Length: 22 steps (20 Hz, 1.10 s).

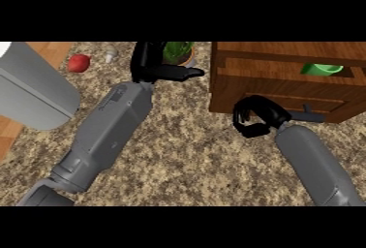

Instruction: Pick up the cup, place it into the drawer and close the drawer

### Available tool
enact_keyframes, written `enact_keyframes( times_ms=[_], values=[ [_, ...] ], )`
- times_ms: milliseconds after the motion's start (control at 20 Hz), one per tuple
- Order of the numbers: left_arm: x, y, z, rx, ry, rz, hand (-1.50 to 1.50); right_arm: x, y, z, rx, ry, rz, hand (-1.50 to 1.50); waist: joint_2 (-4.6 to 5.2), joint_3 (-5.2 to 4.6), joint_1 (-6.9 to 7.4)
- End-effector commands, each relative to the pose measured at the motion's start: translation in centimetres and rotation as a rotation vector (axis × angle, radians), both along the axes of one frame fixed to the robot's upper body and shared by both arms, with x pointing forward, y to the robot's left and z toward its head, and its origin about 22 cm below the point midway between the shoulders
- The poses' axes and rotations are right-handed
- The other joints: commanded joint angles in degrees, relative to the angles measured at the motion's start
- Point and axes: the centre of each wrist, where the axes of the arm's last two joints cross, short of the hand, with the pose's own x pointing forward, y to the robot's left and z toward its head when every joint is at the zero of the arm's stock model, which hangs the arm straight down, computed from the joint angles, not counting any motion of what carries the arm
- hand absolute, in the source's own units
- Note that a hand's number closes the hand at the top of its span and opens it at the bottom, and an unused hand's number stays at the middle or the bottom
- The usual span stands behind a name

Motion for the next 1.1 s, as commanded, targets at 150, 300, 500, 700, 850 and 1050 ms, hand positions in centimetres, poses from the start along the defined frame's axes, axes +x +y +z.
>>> enact_keyframes(
  times_ms=[150, 300, 500, 700, 850, 1050],
  values=[
    [-0.7, 3.2, -1.3, -0.016, 0.025, -0.009, -1.5, 4.0, -3.7, 3.1, 0.116, -0.129, -0.138, 1.5, 1.0, 0.22, 2.69],
    [-0.9, 3.0, -0.7, -0.007, 0.02, -0.044, -1.5, 5.0, -4.6, 4.5, 0.138, -0.178, -0.21, 1.5, 1.19, 0.31, 4.2],
    [-1.4, 4.1, -2.0, 0.017, 0.01, -0.056, -1.5, 6.4, -6.7, 8.3, 0.156, -0.19, -0.271, 1.5, 1.57, 0.22, 4.67],
    [-1.3, 4.7, -1.5, -0.003, 0.015, -0.075, -1.5, 6.9, -7.5, 10.7, 0.177, -0.199, -0.281, 1.5, 1.74, 0.16, 5.74],
    [-1.5, 5.1, -1.6, 0.001, 0.001, -0.087, -1.5, 6.9, -7.3, 10.5, 0.199, -0.186, -0.283, 1.5, 1.99, 0.15, 6.37],
    [-1.7, 5.7, -2.1, 0.002, 0.008, -0.097, -1.5, 6.8, -8.0, 11.4, 0.227, -0.19, -0.272, 1.5, 2.25, 0.11, 7.19]
  ],
)
